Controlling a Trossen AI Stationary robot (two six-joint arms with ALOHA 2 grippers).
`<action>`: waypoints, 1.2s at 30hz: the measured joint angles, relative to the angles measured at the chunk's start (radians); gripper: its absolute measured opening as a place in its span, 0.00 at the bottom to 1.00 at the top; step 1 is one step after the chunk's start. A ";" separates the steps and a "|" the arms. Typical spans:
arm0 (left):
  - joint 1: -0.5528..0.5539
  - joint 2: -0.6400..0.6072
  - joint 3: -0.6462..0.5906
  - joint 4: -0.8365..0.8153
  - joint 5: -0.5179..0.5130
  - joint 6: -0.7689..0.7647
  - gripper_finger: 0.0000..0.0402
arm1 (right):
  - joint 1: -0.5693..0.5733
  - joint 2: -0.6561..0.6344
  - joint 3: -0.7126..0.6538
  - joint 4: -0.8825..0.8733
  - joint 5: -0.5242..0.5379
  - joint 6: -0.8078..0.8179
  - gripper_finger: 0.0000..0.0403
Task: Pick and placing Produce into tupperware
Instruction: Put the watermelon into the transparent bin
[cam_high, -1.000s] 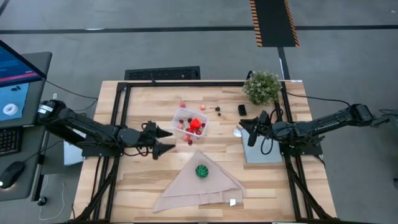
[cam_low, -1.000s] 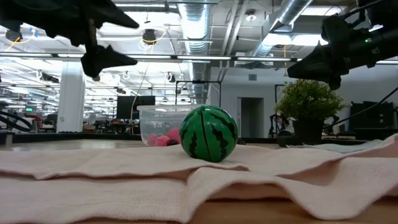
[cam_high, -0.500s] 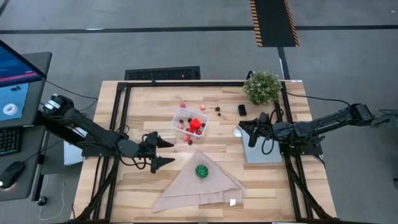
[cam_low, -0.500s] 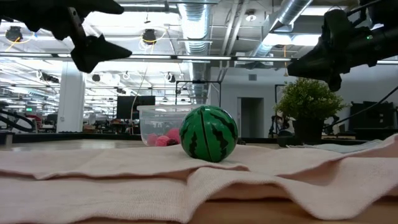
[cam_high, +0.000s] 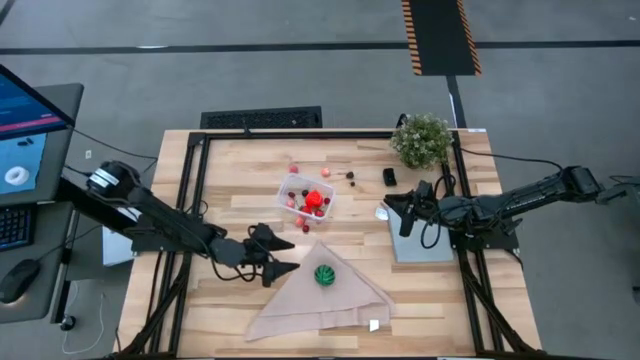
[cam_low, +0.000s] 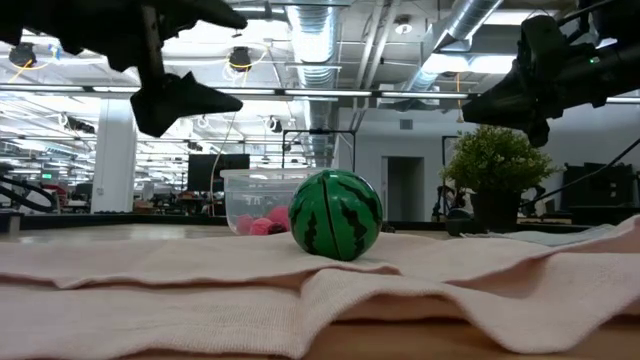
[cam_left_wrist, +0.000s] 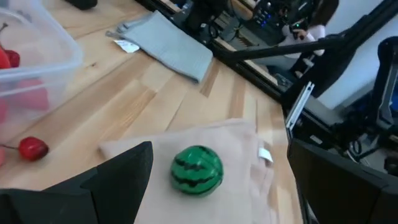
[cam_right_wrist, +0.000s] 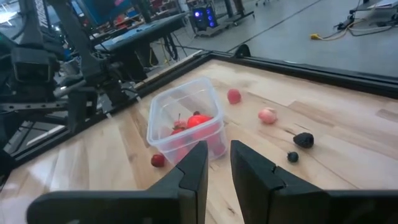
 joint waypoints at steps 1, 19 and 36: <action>-0.003 0.011 0.011 -0.003 -0.012 -0.018 0.90 | 0.000 0.000 0.000 0.000 0.000 0.000 0.23; -0.004 0.140 0.110 -0.012 -0.117 -0.243 0.90 | 0.000 0.000 0.000 -0.024 0.000 -0.002 0.23; -0.008 0.157 0.220 -0.199 -0.145 -0.147 0.90 | 0.000 0.000 0.000 -0.028 -0.001 -0.002 0.23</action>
